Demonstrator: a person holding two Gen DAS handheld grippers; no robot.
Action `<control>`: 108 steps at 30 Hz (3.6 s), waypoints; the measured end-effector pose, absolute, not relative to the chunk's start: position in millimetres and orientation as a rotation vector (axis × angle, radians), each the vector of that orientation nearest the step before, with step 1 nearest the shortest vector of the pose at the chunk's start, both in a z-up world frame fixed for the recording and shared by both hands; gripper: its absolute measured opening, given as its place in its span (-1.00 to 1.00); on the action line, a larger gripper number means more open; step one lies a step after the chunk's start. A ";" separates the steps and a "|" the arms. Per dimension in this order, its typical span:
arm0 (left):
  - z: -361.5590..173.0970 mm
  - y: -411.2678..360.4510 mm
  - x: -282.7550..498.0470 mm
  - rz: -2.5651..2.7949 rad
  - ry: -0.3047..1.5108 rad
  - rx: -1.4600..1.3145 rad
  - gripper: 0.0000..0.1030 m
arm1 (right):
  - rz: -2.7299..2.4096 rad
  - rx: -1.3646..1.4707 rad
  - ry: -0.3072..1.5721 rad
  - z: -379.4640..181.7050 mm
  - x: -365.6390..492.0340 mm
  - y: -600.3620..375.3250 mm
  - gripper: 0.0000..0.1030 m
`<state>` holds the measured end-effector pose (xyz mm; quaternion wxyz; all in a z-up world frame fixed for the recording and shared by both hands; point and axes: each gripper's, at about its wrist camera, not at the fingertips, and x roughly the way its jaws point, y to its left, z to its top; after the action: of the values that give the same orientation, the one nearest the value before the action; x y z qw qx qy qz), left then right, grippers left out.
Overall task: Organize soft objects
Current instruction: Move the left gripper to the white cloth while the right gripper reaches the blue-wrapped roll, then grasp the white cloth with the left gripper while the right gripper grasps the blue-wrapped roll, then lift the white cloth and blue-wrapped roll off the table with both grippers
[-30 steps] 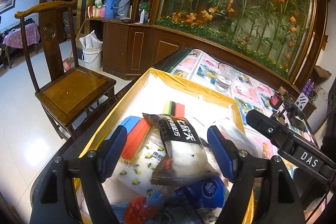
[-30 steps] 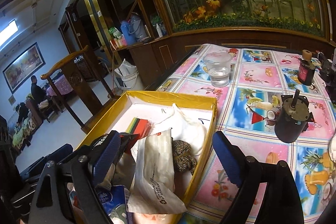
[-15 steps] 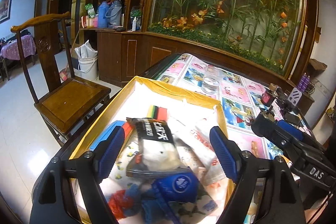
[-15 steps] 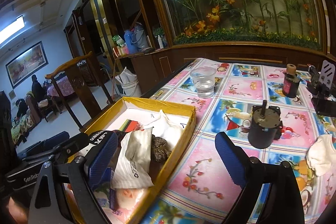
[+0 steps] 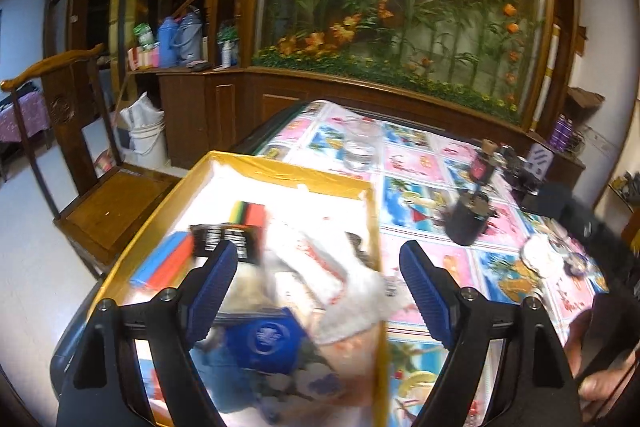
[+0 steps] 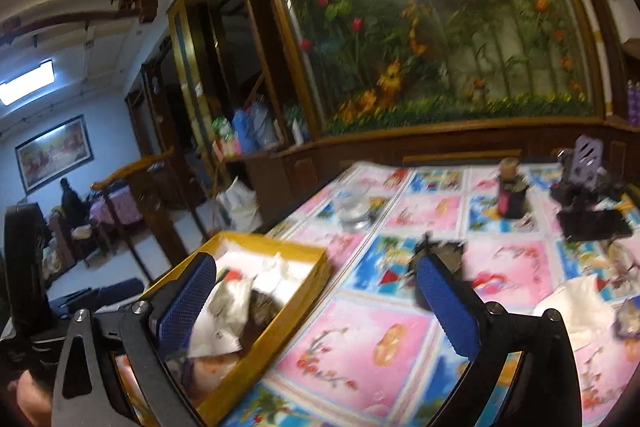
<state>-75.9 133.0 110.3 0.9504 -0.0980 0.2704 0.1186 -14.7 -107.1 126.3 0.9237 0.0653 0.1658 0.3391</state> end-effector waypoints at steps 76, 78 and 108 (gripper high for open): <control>18.5 -61.7 50.4 -0.224 0.868 -0.045 -0.57 | 0.158 0.169 0.853 39.4 96.2 -307.3 0.24; 18.2 -61.9 51.0 -0.224 0.871 -0.044 -0.57 | 0.186 0.140 0.842 41.3 92.4 -294.7 0.24; 19.1 -60.7 50.5 -0.225 0.868 -0.019 -0.57 | 0.170 -0.073 0.809 34.1 76.3 -222.5 0.24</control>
<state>50.5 -60.7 19.1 0.9012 -0.0094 0.4195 -0.1088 76.3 -222.5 34.1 0.9152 -0.0354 0.3928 0.0825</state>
